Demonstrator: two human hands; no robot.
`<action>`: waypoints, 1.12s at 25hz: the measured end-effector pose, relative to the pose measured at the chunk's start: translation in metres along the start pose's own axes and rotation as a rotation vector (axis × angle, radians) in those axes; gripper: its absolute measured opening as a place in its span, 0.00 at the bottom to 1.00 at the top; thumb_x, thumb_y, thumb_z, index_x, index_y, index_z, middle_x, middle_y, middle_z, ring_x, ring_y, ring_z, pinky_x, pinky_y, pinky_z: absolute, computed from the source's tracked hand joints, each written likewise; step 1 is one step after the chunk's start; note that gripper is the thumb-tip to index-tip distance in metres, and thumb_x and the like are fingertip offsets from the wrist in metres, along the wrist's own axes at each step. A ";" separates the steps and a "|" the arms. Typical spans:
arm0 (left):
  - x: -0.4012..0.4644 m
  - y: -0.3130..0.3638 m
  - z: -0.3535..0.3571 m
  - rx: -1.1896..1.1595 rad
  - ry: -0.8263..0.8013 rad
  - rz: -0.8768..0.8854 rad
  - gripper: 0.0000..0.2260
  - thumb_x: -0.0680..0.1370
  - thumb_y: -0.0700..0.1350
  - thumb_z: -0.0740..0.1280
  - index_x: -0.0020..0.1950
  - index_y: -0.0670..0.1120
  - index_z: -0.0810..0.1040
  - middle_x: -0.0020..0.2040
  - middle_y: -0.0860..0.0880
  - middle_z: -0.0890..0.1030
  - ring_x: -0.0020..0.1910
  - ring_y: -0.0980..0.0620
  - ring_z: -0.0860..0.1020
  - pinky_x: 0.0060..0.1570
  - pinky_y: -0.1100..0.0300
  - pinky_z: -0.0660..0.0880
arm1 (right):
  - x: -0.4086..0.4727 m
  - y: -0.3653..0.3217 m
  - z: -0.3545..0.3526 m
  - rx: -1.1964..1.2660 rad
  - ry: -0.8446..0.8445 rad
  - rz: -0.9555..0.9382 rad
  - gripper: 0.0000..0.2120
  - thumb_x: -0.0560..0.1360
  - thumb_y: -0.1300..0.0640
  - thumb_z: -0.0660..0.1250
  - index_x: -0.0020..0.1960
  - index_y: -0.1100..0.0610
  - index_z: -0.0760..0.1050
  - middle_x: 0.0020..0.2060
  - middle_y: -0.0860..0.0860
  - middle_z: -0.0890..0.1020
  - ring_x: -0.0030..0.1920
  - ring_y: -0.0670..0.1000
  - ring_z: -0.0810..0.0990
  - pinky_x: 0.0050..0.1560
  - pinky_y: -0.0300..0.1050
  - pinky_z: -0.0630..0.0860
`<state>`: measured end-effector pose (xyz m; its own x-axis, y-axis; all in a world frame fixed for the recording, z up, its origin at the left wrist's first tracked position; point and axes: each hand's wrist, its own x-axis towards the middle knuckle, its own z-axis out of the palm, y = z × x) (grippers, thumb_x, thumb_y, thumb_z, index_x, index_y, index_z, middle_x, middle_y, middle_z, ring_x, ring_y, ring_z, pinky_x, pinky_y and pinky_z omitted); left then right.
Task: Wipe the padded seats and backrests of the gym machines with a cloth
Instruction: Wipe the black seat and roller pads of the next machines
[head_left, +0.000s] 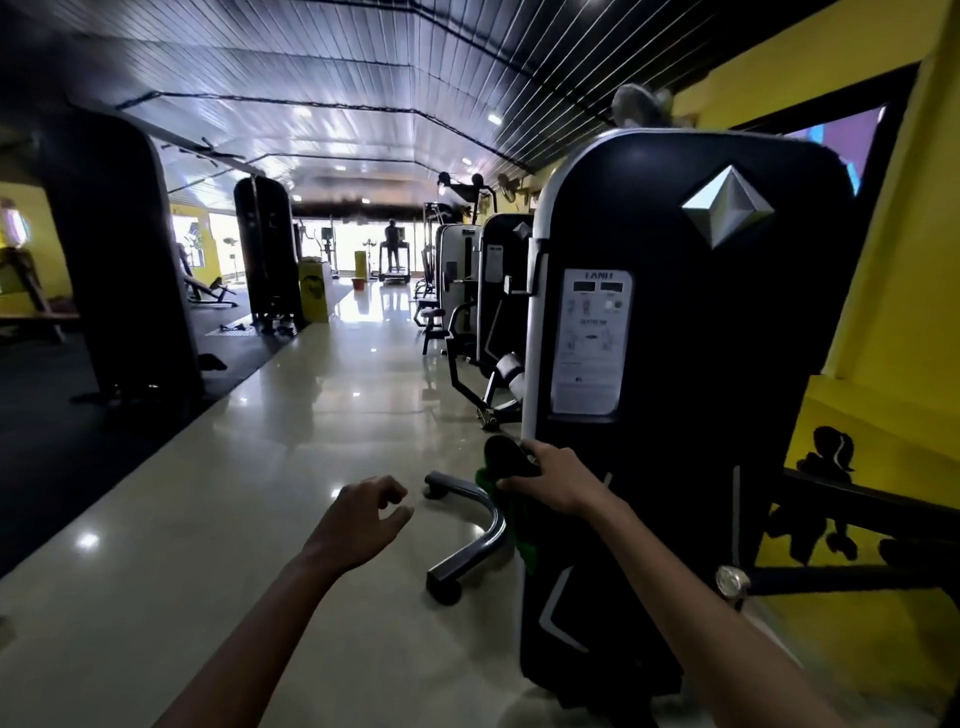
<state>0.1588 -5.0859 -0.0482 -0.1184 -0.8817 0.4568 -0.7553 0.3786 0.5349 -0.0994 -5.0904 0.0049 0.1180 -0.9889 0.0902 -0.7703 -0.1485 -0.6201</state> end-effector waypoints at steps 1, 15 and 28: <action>0.001 -0.010 -0.009 0.000 0.000 0.002 0.08 0.74 0.44 0.72 0.51 0.43 0.82 0.43 0.51 0.80 0.45 0.53 0.78 0.42 0.66 0.68 | 0.004 -0.011 0.006 -0.009 0.001 -0.001 0.34 0.69 0.45 0.72 0.71 0.53 0.67 0.63 0.57 0.76 0.60 0.55 0.77 0.61 0.48 0.74; 0.102 -0.132 -0.033 -0.008 0.017 -0.053 0.08 0.75 0.46 0.71 0.51 0.44 0.81 0.45 0.52 0.80 0.46 0.55 0.78 0.41 0.69 0.67 | 0.161 -0.066 0.071 0.000 0.018 -0.030 0.29 0.70 0.46 0.72 0.66 0.54 0.70 0.56 0.55 0.79 0.55 0.54 0.78 0.59 0.51 0.75; 0.289 -0.293 -0.041 -0.071 0.028 -0.203 0.08 0.75 0.46 0.71 0.51 0.44 0.81 0.48 0.50 0.82 0.49 0.53 0.80 0.36 0.78 0.66 | 0.406 -0.109 0.135 -0.009 -0.047 -0.023 0.29 0.71 0.47 0.72 0.67 0.56 0.69 0.59 0.57 0.78 0.58 0.55 0.77 0.58 0.47 0.73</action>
<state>0.3722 -5.4405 -0.0440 0.0505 -0.9341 0.3534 -0.7147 0.2134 0.6661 0.1175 -5.4753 0.0040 0.1651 -0.9840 0.0676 -0.7728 -0.1716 -0.6110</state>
